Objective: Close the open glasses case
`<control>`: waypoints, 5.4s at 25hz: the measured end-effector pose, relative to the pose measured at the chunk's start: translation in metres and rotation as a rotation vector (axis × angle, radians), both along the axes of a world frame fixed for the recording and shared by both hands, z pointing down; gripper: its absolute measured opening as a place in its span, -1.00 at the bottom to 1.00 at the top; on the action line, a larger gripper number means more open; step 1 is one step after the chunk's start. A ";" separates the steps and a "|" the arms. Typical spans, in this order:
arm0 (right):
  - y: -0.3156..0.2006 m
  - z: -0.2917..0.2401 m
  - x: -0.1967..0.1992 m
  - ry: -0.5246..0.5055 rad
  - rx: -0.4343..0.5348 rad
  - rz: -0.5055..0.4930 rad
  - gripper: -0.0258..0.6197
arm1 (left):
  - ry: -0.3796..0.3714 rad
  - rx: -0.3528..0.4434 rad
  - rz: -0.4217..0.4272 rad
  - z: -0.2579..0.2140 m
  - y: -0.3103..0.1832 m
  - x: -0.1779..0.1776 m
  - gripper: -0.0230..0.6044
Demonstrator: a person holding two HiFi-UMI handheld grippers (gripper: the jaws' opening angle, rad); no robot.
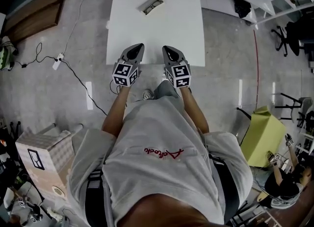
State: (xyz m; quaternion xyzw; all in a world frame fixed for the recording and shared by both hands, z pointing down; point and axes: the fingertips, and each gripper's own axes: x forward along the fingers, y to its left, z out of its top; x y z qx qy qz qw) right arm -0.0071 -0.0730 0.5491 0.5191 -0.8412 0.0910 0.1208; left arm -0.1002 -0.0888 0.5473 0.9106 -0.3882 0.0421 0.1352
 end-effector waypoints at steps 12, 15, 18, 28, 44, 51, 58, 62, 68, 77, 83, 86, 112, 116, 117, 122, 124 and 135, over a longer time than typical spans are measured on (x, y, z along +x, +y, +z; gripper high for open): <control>-0.032 0.012 0.006 -0.016 -0.027 -0.046 -0.84 | -0.011 -0.028 -0.048 0.011 -0.024 0.006 -0.84; -0.048 0.013 0.007 -0.018 -0.027 -0.073 -0.84 | -0.015 -0.033 -0.070 0.014 -0.038 0.007 -0.84; -0.065 0.016 0.014 -0.020 -0.035 -0.091 -0.84 | -0.019 -0.037 -0.088 0.015 -0.055 0.013 -0.84; -0.119 0.025 0.028 -0.041 -0.069 -0.153 -0.84 | -0.027 -0.061 -0.174 0.018 -0.110 0.023 -0.84; -0.167 0.031 0.060 -0.094 -0.119 -0.251 -0.84 | -0.046 -0.100 -0.290 0.027 -0.160 0.043 -0.84; -0.176 0.040 0.051 -0.124 -0.145 -0.282 -0.84 | -0.070 -0.121 -0.313 0.032 -0.166 0.039 -0.84; -0.189 0.049 0.036 -0.123 -0.170 -0.262 -0.84 | -0.073 -0.134 -0.285 0.040 -0.178 0.025 -0.84; -0.194 0.052 0.023 -0.115 -0.181 -0.230 -0.84 | -0.075 -0.151 -0.248 0.049 -0.183 0.012 -0.84; -0.201 0.057 0.010 -0.090 -0.207 -0.187 -0.84 | -0.048 -0.187 -0.199 0.064 -0.191 0.002 -0.84; -0.203 0.074 0.016 -0.066 -0.254 -0.141 -0.84 | -0.045 -0.251 -0.144 0.096 -0.190 0.008 -0.84; -0.202 0.081 0.012 -0.065 -0.270 -0.145 -0.84 | -0.040 -0.228 -0.141 0.097 -0.201 0.004 -0.84; -0.204 0.081 0.011 -0.065 -0.272 -0.151 -0.84 | -0.057 -0.205 -0.144 0.095 -0.213 0.002 -0.84; -0.204 0.090 0.017 -0.061 -0.300 -0.167 -0.84 | -0.769 0.159 0.056 0.102 -0.249 0.019 -0.84; -0.203 0.091 0.019 -0.061 -0.306 -0.163 -0.84 | -0.746 0.146 0.041 0.103 -0.252 0.017 -0.84; -0.203 0.092 0.020 -0.062 -0.307 -0.161 -0.84 | -0.735 0.139 0.035 0.103 -0.253 0.017 -0.75; -0.201 0.094 0.022 -0.061 -0.311 -0.161 -0.84 | -0.705 0.104 0.032 0.110 -0.257 0.016 -0.52; -0.199 0.094 0.022 -0.059 -0.314 -0.160 -0.84 | -0.712 0.090 0.043 0.116 -0.258 0.014 -0.52; -0.195 0.095 0.027 -0.057 -0.320 -0.152 -0.84 | -0.737 0.067 0.065 0.127 -0.264 0.012 -0.79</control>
